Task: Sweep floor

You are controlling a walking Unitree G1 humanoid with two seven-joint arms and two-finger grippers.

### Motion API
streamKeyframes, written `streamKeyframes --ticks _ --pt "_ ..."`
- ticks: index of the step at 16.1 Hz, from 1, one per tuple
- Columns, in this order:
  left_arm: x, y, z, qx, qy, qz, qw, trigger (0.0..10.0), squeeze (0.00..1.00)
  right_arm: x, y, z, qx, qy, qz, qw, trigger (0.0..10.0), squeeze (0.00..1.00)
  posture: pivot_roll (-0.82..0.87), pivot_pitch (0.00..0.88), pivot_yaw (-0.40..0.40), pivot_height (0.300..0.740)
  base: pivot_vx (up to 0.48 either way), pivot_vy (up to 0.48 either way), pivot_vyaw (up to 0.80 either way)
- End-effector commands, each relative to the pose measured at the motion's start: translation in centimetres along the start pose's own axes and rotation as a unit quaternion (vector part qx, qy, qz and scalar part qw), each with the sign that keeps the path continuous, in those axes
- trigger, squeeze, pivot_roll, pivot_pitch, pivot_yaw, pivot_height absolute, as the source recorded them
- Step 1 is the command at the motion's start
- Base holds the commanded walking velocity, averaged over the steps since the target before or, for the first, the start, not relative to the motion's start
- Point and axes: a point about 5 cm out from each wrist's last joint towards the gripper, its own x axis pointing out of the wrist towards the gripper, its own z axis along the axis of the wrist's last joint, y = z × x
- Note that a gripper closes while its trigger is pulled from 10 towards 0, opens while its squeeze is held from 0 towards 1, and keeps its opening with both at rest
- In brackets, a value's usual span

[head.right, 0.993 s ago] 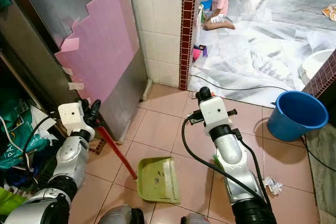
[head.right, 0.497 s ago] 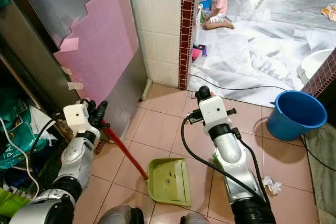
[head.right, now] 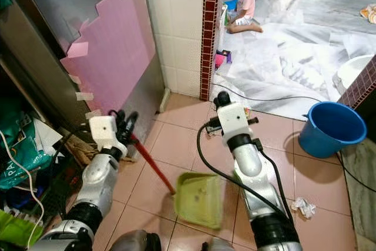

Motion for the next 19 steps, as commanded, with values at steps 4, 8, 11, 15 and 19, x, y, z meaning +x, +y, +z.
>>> streamKeyframes --ticks 4,8,11,15,19 --pt "0.5 -1.0 0.2 0.048 0.040 -0.092 0.994 10.0 0.00 5.3 -1.5 7.2 0.102 -0.028 -0.060 0.993 10.0 0.00 -0.06 0.000 0.151 0.740 0.000 0.000 0.00" --pt "1.3 0.4 4.6 0.076 -0.015 -0.067 0.995 10.0 0.00 11.3 -2.4 26.8 0.164 -0.152 -0.029 0.974 10.0 0.00 -0.07 0.096 0.273 0.740 0.000 0.000 0.00" --pt "1.5 1.5 6.4 0.088 -0.026 -0.049 0.995 10.0 0.00 10.7 -0.2 36.0 0.200 -0.191 0.029 0.961 10.0 0.00 -0.07 0.149 0.309 0.740 0.000 0.000 0.00" --pt "1.2 1.5 7.1 0.065 -0.014 -0.026 0.997 10.0 0.00 10.9 -2.3 34.4 0.302 -0.131 0.036 0.944 10.0 0.00 -0.05 0.141 0.279 0.740 0.000 0.000 0.00" --pt "0.4 1.1 7.2 0.037 -0.022 -0.005 0.999 10.0 0.00 11.3 -5.3 22.2 0.181 -0.015 -0.065 0.981 10.0 0.00 -0.03 0.114 0.215 0.740 0.000 0.000 0.00"
